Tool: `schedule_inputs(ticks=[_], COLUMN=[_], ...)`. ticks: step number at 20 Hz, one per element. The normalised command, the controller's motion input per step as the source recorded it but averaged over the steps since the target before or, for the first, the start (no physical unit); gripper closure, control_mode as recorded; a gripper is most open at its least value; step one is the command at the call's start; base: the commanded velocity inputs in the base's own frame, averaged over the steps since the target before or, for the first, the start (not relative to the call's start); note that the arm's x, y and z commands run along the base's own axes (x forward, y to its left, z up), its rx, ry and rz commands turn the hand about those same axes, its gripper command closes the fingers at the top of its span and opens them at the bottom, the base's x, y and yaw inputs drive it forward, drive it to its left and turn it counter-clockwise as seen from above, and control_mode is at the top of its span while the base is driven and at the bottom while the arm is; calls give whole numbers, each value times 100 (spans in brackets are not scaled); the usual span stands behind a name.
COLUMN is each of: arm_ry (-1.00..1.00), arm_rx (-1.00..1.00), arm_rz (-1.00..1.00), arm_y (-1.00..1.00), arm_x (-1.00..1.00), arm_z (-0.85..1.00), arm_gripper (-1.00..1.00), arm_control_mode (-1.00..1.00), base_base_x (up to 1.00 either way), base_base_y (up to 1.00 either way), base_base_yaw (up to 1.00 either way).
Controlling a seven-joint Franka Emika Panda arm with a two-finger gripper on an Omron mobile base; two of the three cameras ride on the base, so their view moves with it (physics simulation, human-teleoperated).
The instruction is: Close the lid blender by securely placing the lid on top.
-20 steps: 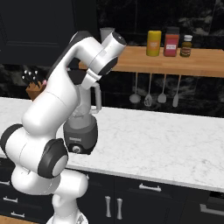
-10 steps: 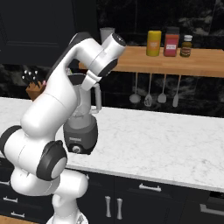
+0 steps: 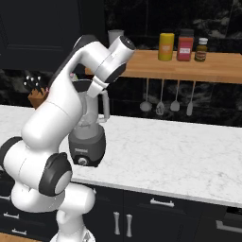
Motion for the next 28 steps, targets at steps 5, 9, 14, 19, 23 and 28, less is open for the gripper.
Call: schedule_inputs(ticks=[5, 9, 14, 19, 23, 28], arm_ry=[-21, -21, -17, -11, -4, 0], arm_rx=[0, 0, 0, 0, 0, 0], arm_rz=[0, 0, 0, 0, 0, 0], arm_y=[0, 0, 4, -9, -19, -4], arm_x=[-35, -80, -72, -74, -70, -27], arm_z=[30, 62, 34, -3, -20, -14], arm_gripper=[-100, -100, -100, -100, -100, -100], arm_control_mode=[-100, -100, -100, -100, -100, -100], base_base_x=[0, 0, 0, 0, 0, 0], base_base_y=[0, 0, 0, 0, 0, 0], base_base_yaw=[0, 0, 0, 0, 0, 0])
